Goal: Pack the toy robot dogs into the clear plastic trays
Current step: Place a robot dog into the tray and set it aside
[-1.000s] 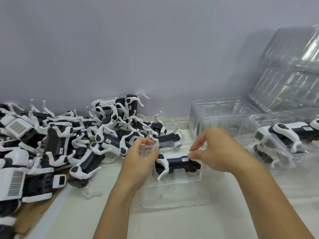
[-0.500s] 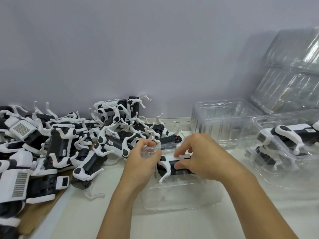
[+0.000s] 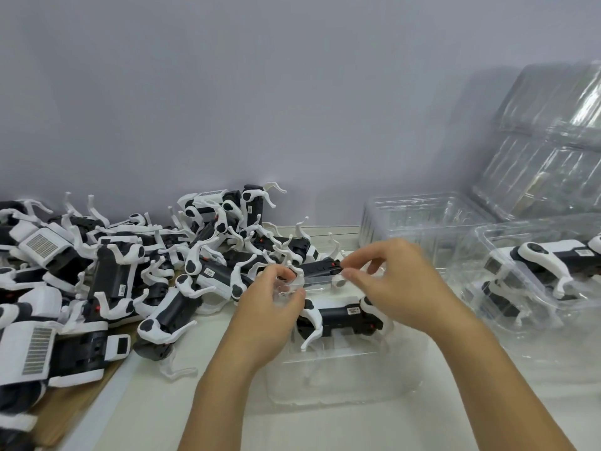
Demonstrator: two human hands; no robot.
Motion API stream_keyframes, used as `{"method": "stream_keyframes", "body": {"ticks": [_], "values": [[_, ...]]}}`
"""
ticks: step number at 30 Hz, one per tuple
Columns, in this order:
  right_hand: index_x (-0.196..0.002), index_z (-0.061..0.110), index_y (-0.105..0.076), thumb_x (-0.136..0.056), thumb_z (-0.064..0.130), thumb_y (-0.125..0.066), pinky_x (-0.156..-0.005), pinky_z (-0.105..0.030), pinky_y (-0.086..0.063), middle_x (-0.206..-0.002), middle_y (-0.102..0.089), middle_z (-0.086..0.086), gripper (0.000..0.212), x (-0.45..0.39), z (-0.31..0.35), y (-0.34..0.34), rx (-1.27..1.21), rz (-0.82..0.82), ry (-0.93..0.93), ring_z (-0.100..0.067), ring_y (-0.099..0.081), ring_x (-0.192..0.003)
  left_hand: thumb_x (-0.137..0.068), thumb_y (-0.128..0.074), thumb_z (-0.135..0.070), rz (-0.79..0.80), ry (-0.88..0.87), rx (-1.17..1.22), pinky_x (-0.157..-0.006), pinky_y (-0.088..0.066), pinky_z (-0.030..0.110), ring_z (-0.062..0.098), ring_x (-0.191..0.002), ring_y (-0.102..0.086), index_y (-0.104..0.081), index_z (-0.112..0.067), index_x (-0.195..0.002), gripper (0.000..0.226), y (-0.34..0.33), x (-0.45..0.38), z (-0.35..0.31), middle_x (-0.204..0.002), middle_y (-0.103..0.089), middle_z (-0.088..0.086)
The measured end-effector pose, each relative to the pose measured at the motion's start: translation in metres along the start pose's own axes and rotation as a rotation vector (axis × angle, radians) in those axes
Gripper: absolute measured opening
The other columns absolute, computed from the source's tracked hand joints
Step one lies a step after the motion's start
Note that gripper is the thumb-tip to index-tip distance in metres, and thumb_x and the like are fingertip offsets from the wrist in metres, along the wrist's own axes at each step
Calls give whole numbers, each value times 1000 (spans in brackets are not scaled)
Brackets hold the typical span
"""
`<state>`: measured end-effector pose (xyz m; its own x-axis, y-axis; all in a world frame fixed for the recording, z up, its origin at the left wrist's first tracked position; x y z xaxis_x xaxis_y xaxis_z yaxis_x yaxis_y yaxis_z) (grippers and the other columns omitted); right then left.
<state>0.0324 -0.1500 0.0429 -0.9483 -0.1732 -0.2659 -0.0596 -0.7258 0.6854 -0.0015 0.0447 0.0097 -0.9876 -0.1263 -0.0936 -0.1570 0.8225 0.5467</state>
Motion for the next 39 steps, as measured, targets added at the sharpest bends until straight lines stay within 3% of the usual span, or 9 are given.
{"method": "stream_keyframes", "body": {"ticks": [3, 6, 8, 11, 16, 22, 28, 35, 39], "values": [[-87, 34, -76, -90, 23, -69, -64, -2, -41, -73, -65, 32, 14, -2, -8, 6, -30, -71, -5, 6, -57, -82, -98, -52, -37, -21, -116, -367, -87, -44, 28, 6, -108, -49, -44, -36, -120, 24, 4, 2, -8, -120, -49, -17], [-95, 35, -75, -92, 26, -66, -63, -6, -39, -87, -65, 25, 13, -2, -16, 3, 18, -20, -39, 5, -56, -84, -92, -57, -42, -76, -266, -418, -101, -41, 35, 6, -117, -42, -46, -41, -122, 32, 7, 7, -21, -121, -46, -21], [-99, 37, -72, -92, 28, -66, -75, -16, -38, -101, -63, 17, 13, -1, -19, 0, 34, -2, -56, 1, -53, -93, -84, -60, -58, 19, -324, -379, -111, -29, 34, 2, -129, -34, -51, -48, -122, 41, 4, 10, -29, -128, -44, -26], [-103, 38, -71, -92, 29, -65, -82, -20, -35, -108, -61, 13, 15, -1, -21, -3, 44, 28, -68, -4, -51, -102, -56, -51, -92, 261, -247, -454, -119, 5, 42, -5, -145, 9, -47, -61, -126, 77, -7, 16, -34, -155, -20, -28], [-104, 39, -70, -93, 31, -64, -85, -20, -36, -109, -61, 14, 15, 0, -23, -6, 31, 75, -75, -3, -52, -105, -37, -64, -92, 427, -166, -486, -119, 16, 52, -2, -141, 33, -40, -66, -129, 99, -6, 20, -36, -159, 5, -32], [-104, 38, -71, -95, 31, -61, -75, -13, -37, -108, -62, 15, 15, -1, -23, -5, -7, 78, -70, 1, -54, -102, -46, -76, -75, 406, -147, -531, -118, -7, 43, 9, -131, -9, -37, -62, -115, 80, -12, 27, -44, -133, -22, -26], [-100, 36, -73, -95, 31, -60, -73, -11, -39, -105, -65, 16, 14, -2, -22, 0, -47, 2, -64, -1, -57, -98, -55, -77, -70, 374, -191, -500, -112, -10, 36, -9, -86, 2, -36, -59, -119, 77, -18, 28, -43, -121, -20, -22], [-97, 33, -74, -96, 28, -61, -64, -6, -43, -94, -69, 23, 14, -3, -14, 27, -219, -215, -1, 11, -60, -87, -48, -66, -75, 323, -249, -471, -105, -21, 29, 2, -107, -16, -42, -63, -116, 73, -12, 24, -41, -116, -30, -29], [-93, 34, -74, -97, 24, -60, -66, -3, -43, -88, -72, 21, 17, -2, 0, 52, -376, -427, 92, 9, -63, -81, -46, -67, -76, 283, -264, -217, -97, -31, 14, -6, -121, -35, -51, -66, -113, 70, 6, 20, -38, -120, -42, -38]]}}
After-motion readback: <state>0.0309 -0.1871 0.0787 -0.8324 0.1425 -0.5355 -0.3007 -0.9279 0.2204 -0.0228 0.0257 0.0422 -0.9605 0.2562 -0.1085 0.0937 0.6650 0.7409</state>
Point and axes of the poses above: each hand's wrist, its own x-axis away from the middle knuckle, its own y-axis out of the back of the hand, z = x × y, the point moved 1 cm from there along -x, towards the middle knuckle
